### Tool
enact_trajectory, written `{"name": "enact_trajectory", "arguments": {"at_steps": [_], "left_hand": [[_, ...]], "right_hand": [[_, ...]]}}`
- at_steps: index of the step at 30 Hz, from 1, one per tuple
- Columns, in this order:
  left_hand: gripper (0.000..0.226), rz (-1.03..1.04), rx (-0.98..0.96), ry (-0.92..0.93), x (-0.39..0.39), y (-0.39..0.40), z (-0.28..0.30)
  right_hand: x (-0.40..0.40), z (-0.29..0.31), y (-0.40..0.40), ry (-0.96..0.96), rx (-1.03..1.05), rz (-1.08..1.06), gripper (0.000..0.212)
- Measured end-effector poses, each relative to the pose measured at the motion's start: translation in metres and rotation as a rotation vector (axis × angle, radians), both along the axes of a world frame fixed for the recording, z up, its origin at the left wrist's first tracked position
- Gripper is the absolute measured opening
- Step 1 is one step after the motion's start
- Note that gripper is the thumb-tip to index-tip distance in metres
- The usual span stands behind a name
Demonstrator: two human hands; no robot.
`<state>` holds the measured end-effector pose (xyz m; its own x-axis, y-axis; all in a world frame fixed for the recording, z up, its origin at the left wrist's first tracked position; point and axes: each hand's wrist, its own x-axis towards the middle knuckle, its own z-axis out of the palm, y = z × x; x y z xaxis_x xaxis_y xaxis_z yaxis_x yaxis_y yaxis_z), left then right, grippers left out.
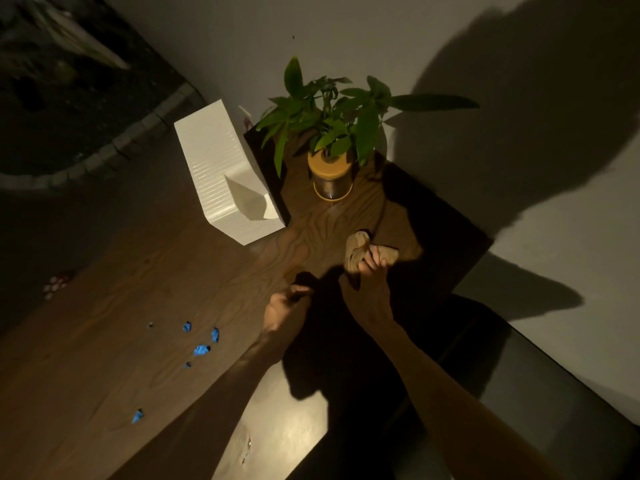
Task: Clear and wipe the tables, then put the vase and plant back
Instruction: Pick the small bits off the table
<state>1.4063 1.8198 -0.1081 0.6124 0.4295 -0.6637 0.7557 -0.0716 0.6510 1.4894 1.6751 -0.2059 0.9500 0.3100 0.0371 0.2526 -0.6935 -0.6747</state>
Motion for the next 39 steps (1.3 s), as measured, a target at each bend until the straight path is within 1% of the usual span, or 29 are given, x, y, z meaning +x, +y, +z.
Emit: {"name": "enact_trajectory", "arguments": {"at_steps": [2, 5, 6, 8, 11, 13, 14, 16, 17, 21, 22, 24, 25, 26, 27, 29, 31, 36, 39], "left_hand": [[0.023, 0.061, 0.011, -0.041, 0.005, 0.005, -0.007], [0.022, 0.163, 0.036, -0.041, 0.005, 0.011, -0.017], [0.021, 0.191, 0.047, -0.037, 0.002, 0.014, -0.02], [0.021, 0.26, 0.063, -0.016, -0.008, 0.02, -0.026], [0.02, 0.358, 0.105, 0.04, -0.027, 0.028, -0.032], [0.02, 0.411, 0.135, 0.069, -0.039, 0.033, -0.033], [0.02, 0.437, 0.145, 0.075, -0.044, 0.035, -0.033], [0.02, 0.464, 0.165, 0.076, -0.055, 0.038, -0.031], [0.021, 0.462, 0.177, 0.079, -0.059, 0.039, -0.029], [0.024, 0.413, 0.257, 0.099, -0.076, 0.046, -0.018], [0.024, 0.422, 0.277, 0.094, -0.08, 0.05, -0.015], [0.025, 0.461, 0.282, 0.076, -0.086, 0.055, -0.011], [0.025, 0.499, 0.263, 0.055, -0.091, 0.059, -0.01], [0.025, 0.534, 0.237, 0.03, -0.095, 0.064, -0.01], [0.026, 0.562, 0.215, 0.009, -0.099, 0.068, -0.012], [0.031, 0.587, 0.195, -0.008, -0.107, 0.075, -0.015], [0.034, 0.607, 0.193, -0.008, -0.115, 0.082, -0.019], [0.032, 0.687, 0.17, 0.012, -0.136, 0.1, -0.027], [0.03, 0.723, 0.186, -0.009, -0.147, 0.112, -0.03]], "right_hand": [[0.002, -0.014, 0.011, -0.034, -0.053, 0.06, 0.039], [0.013, -0.018, 0.029, -0.104, 0.013, 0.094, 0.042], [0.018, -0.017, 0.035, -0.09, 0.05, 0.112, 0.043], [0.028, -0.019, 0.045, -0.057, 0.098, 0.192, 0.047], [0.034, -0.027, 0.058, -0.118, 0.11, 0.346, 0.043], [0.03, -0.027, 0.069, -0.066, 0.106, 0.417, 0.04], [0.025, -0.024, 0.075, -0.023, 0.067, 0.466, 0.042], [0.009, -0.02, 0.086, 0.007, -0.042, 0.595, 0.05], [0.001, -0.019, 0.088, -0.009, -0.061, 0.656, 0.05], [-0.037, -0.007, 0.086, -0.058, 0.039, 0.835, 0.032], [-0.043, -0.003, 0.084, -0.028, 0.047, 0.861, 0.035], [-0.048, 0.001, 0.077, 0.116, 0.018, 0.86, 0.059], [-0.049, 0.003, 0.079, 0.17, -0.005, 0.842, 0.071], [-0.05, 0.004, 0.082, 0.189, -0.018, 0.821, 0.078], [-0.052, 0.004, 0.086, 0.162, -0.022, 0.79, 0.078], [-0.055, 0.001, 0.101, 0.006, -0.004, 0.692, 0.067], [-0.058, -0.004, 0.121, -0.067, 0.027, 0.58, 0.06], [-0.051, -0.004, 0.172, -0.031, -0.019, 0.506, 0.066], [-0.046, 0.0, 0.198, 0.065, -0.004, 0.496, 0.062]]}}
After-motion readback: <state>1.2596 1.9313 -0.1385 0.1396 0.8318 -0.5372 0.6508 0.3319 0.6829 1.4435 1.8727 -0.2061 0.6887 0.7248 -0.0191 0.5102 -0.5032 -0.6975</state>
